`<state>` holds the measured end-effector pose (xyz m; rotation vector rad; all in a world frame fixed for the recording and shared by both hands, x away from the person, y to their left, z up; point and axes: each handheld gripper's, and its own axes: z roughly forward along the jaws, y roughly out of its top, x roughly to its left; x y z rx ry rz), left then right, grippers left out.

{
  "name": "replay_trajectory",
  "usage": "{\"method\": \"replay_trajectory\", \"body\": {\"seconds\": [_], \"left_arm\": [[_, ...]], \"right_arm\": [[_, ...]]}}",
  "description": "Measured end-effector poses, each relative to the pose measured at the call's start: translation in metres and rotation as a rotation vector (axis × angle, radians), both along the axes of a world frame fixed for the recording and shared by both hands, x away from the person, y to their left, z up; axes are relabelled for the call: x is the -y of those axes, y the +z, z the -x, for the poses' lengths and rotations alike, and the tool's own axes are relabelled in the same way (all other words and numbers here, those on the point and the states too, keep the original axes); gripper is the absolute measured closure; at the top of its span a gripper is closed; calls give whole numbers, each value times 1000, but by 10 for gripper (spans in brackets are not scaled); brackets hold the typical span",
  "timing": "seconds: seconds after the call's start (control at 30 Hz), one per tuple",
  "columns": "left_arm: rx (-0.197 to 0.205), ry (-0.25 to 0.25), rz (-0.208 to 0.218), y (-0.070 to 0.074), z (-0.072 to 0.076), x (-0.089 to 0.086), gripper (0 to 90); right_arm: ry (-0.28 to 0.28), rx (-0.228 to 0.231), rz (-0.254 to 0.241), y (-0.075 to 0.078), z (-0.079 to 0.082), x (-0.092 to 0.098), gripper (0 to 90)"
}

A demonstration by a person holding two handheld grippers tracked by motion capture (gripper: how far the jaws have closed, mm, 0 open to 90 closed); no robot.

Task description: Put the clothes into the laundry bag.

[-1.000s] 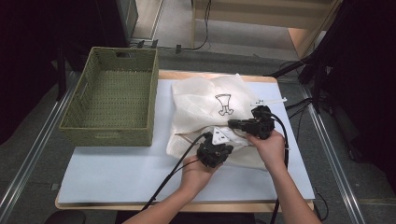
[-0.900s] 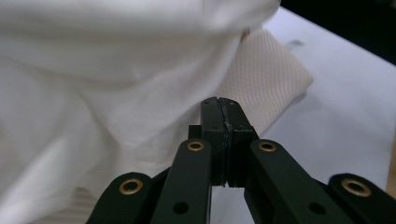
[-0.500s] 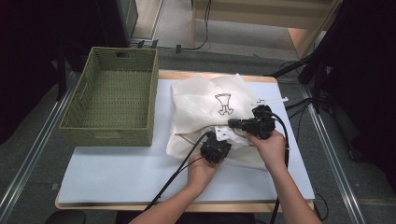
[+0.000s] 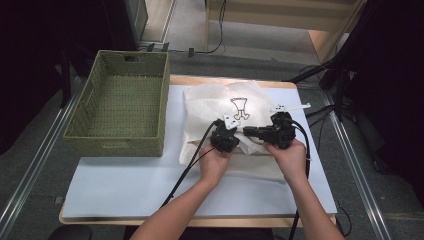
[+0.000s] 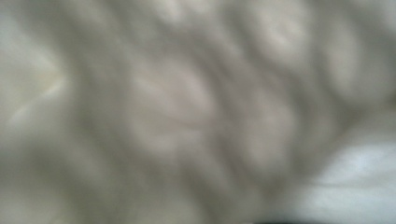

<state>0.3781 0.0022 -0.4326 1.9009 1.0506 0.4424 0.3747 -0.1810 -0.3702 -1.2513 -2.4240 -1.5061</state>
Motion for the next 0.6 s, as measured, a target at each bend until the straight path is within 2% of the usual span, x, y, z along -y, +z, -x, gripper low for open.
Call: {"method": "replay_trajectory", "body": {"seconds": [0.07, 0.23, 0.4, 0.53, 0.6], "left_arm": [[10, 19, 1, 0, -4, -1, 900], [-4, 63, 7, -4, -15, -7, 900], [-28, 29, 21, -4, -16, -11, 900], [-64, -6, 14, -3, -14, -13, 900], [-64, -21, 23, 0, -10, -16, 900]], "right_arm": [[1, 7, -2, 2, 1, 1, 895], [14, -4, 2, 1, 0, 2, 898], [5, -19, 21, -9, -3, 1, 897], [-2, -6, 48, -18, -7, 1, 896], [-10, -6, 55, -22, -10, 2, 895]]}}
